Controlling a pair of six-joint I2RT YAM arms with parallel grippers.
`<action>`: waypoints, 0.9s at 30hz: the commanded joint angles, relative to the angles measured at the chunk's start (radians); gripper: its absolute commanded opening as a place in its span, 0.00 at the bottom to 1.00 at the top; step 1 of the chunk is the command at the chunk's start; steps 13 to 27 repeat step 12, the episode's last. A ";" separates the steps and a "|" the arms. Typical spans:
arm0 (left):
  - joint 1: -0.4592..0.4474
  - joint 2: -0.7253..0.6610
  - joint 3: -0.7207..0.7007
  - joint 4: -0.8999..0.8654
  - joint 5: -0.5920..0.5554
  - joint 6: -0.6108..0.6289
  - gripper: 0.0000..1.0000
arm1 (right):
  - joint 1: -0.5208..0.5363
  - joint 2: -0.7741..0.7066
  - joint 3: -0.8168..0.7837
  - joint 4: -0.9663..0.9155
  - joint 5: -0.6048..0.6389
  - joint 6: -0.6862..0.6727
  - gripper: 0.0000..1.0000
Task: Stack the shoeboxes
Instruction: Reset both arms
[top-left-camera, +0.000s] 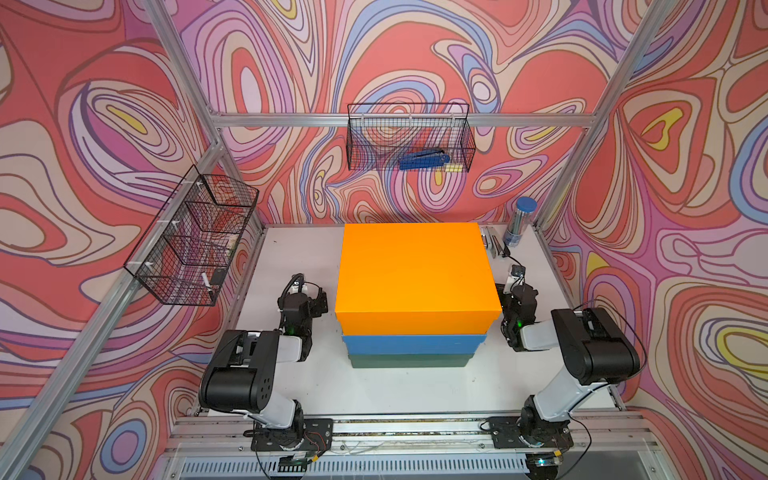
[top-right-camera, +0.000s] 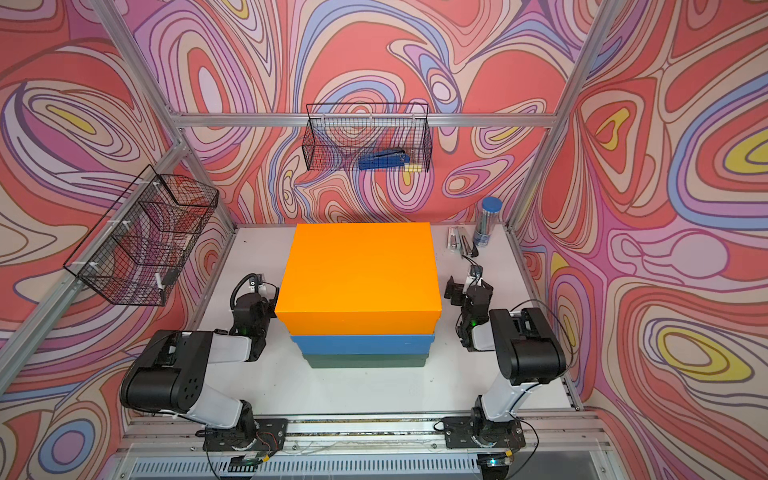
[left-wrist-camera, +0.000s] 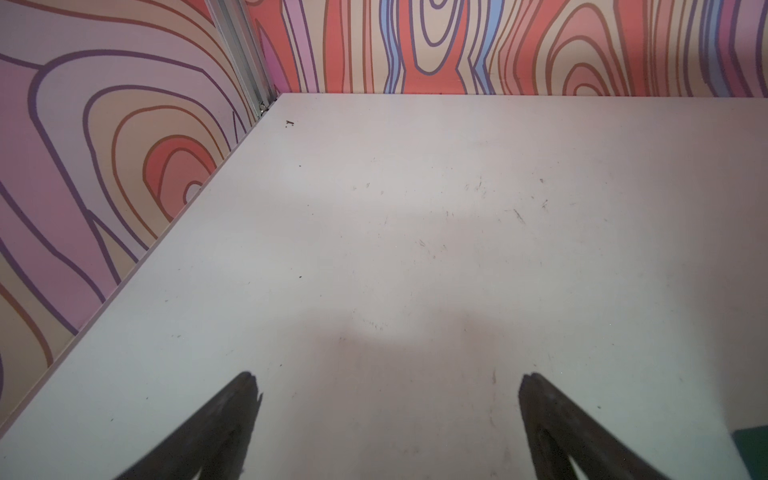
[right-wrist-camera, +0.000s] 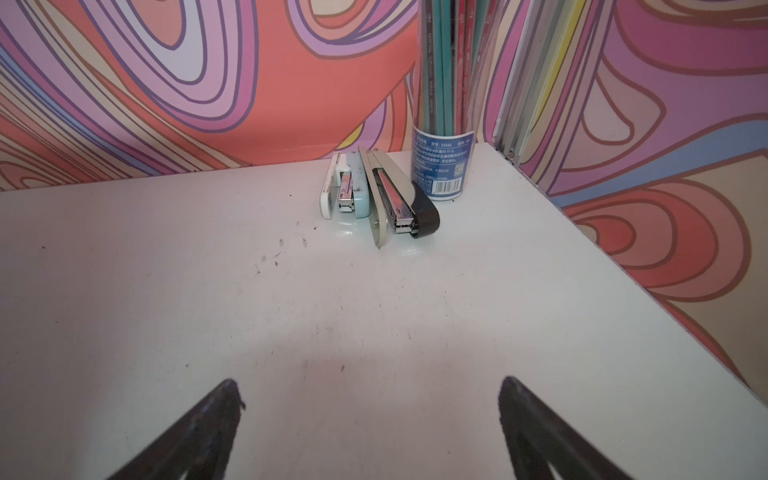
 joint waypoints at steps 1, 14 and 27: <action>-0.005 0.015 0.014 0.038 0.002 0.026 1.00 | 0.008 0.010 0.030 -0.019 -0.009 -0.021 0.98; 0.004 0.005 0.012 0.027 0.013 0.013 1.00 | 0.007 0.011 0.030 -0.022 -0.012 -0.021 0.98; 0.004 0.005 0.012 0.027 0.013 0.013 1.00 | 0.007 0.011 0.030 -0.022 -0.012 -0.021 0.98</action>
